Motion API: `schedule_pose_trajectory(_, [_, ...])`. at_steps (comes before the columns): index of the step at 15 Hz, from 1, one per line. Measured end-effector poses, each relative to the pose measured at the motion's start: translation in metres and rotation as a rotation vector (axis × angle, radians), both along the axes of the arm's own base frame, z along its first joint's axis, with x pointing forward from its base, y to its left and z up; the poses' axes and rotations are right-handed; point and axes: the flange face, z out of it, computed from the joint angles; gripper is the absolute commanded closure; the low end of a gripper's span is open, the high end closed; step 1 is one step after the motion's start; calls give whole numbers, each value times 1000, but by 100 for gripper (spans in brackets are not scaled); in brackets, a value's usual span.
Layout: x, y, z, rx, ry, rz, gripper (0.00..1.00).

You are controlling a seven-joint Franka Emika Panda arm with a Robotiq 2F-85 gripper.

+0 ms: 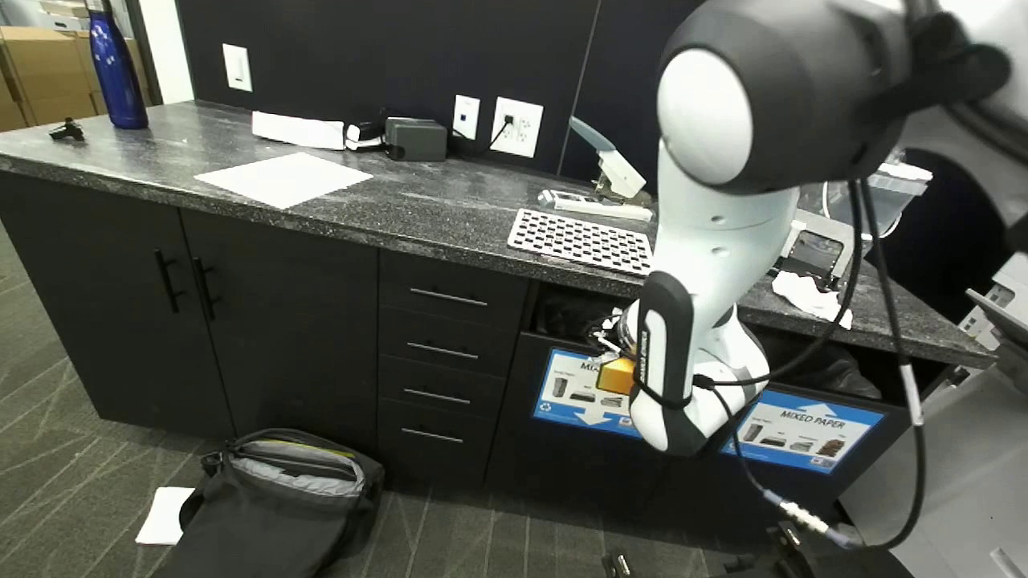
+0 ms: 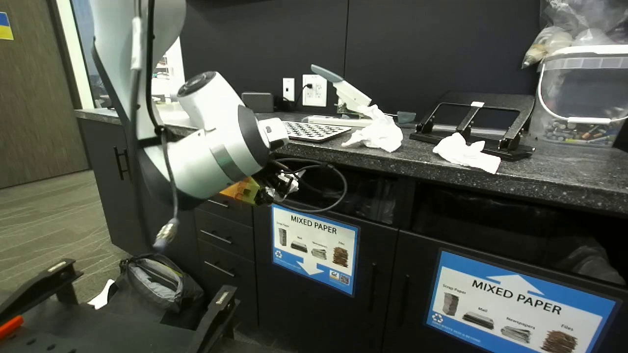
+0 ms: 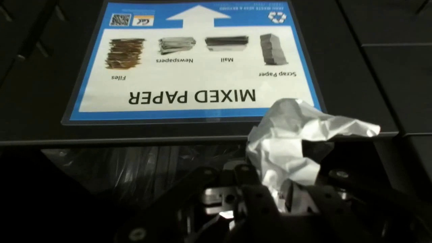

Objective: Pick up the papers from the counter and throw them in the bin

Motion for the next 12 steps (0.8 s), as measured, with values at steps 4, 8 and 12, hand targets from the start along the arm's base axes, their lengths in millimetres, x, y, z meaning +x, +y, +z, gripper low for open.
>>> schedule_pose_trajectory(4, [-9, -3, -32, -25, -184, -83, 90])
schedule_pose_trajectory(8, [-26, -1, -57, -49, -353, -173, 90])
schedule_pose_trajectory(12, [-42, 6, -77, -88, -504, -240, 90])
